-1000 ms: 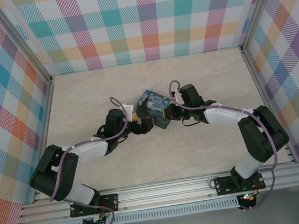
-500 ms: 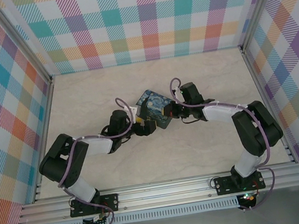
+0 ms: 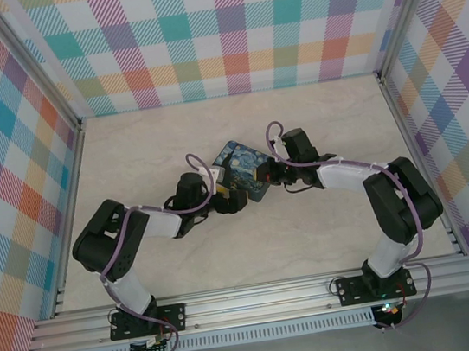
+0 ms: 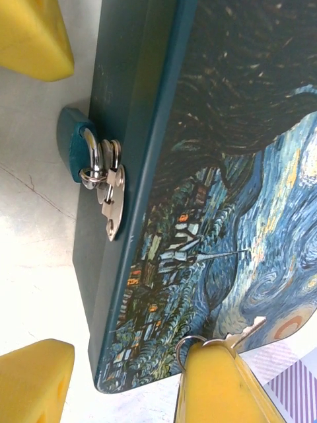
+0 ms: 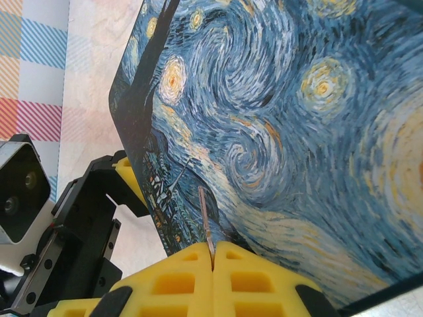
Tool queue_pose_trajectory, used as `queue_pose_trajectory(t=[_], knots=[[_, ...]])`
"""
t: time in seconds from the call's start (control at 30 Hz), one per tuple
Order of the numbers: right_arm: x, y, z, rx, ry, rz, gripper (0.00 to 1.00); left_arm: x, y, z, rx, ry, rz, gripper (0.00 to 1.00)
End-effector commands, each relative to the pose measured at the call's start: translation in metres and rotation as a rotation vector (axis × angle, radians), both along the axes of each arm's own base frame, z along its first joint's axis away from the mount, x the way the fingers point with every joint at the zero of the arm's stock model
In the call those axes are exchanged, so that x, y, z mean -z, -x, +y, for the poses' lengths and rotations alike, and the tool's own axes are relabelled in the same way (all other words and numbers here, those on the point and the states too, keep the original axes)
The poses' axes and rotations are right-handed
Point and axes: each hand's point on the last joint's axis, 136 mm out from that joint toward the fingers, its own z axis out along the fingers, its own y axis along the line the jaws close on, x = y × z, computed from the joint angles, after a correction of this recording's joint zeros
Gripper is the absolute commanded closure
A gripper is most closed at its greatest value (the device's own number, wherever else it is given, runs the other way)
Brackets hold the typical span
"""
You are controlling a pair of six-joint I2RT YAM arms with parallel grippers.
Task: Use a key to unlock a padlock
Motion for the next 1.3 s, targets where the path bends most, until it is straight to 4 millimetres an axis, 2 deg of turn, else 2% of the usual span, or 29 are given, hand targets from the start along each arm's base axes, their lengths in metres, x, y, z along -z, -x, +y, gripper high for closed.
queue_pose_trajectory(t=[0.0, 0.2, 0.5, 0.6, 0.8, 1.0, 1.27], knots=[[0.027, 0.01, -0.01, 0.002, 0.071, 0.078, 0.99, -0.013, -0.012, -0.007, 0.012, 0.046, -0.051, 0.0], [0.027, 0.01, -0.01, 0.0, 0.071, 0.076, 0.99, -0.008, -0.011, -0.015, 0.054, 0.067, -0.033, 0.12], [0.026, 0.01, -0.01, -0.004, 0.069, 0.073, 0.99, 0.002, -0.01, -0.018, 0.051, 0.094, -0.001, 0.16], [0.026, 0.01, -0.01, -0.004, 0.068, 0.071, 0.99, 0.002, -0.008, -0.021, 0.057, 0.106, 0.016, 0.23], [0.025, 0.01, -0.01, -0.002, 0.066, 0.071, 0.99, 0.008, -0.007, -0.02, 0.035, 0.099, 0.032, 0.3], [0.025, 0.011, -0.01, -0.002, 0.064, 0.071, 0.99, 0.008, -0.011, -0.022, 0.009, 0.123, 0.05, 0.45], [0.024, 0.011, -0.01, -0.001, 0.061, 0.068, 0.99, 0.007, -0.02, -0.019, -0.058, 0.123, 0.047, 0.49]])
